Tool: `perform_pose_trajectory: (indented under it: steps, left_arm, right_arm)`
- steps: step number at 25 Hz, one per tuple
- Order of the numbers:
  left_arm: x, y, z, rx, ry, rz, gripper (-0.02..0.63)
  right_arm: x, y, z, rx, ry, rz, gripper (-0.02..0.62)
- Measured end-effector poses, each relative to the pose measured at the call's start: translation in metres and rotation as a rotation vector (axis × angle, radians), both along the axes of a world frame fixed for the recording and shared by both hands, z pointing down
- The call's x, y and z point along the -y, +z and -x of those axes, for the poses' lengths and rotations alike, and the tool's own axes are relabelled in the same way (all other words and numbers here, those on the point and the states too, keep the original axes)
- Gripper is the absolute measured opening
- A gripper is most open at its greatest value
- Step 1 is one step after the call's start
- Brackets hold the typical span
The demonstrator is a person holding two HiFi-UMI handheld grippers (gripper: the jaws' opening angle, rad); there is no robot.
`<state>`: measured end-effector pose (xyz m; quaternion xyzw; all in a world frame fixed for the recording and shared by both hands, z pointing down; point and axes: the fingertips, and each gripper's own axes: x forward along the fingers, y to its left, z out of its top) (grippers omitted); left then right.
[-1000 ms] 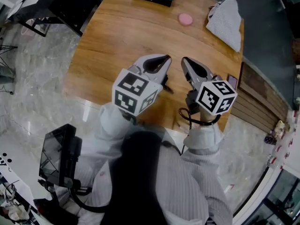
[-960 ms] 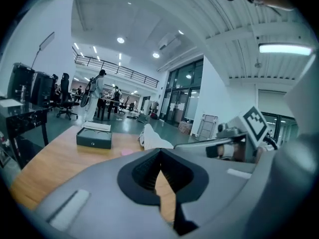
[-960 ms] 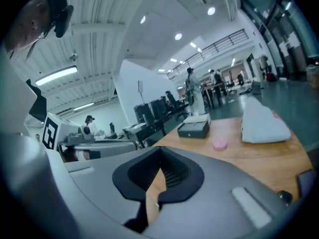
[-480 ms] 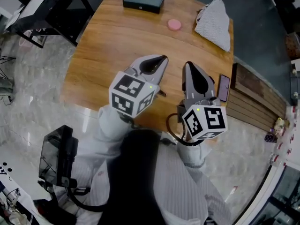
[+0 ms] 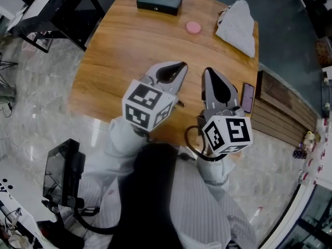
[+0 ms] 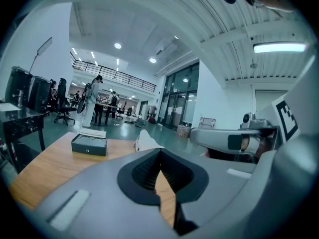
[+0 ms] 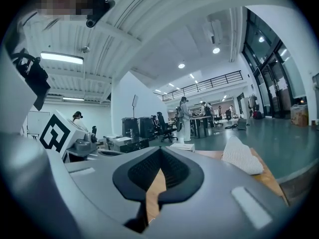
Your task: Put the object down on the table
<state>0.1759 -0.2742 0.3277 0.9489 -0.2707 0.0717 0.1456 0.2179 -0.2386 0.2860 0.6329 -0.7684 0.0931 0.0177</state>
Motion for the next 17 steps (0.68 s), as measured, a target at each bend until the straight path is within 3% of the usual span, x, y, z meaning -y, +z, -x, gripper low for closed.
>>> perform_pose_trajectory:
  steps: [17]
  left_arm:
    - [-0.005, -0.0004, 0.0036, -0.002, 0.005, -0.015, 0.0]
  right_arm:
    - [-0.003, 0.0054, 0.0099, -0.008, 0.0, -0.012, 0.012]
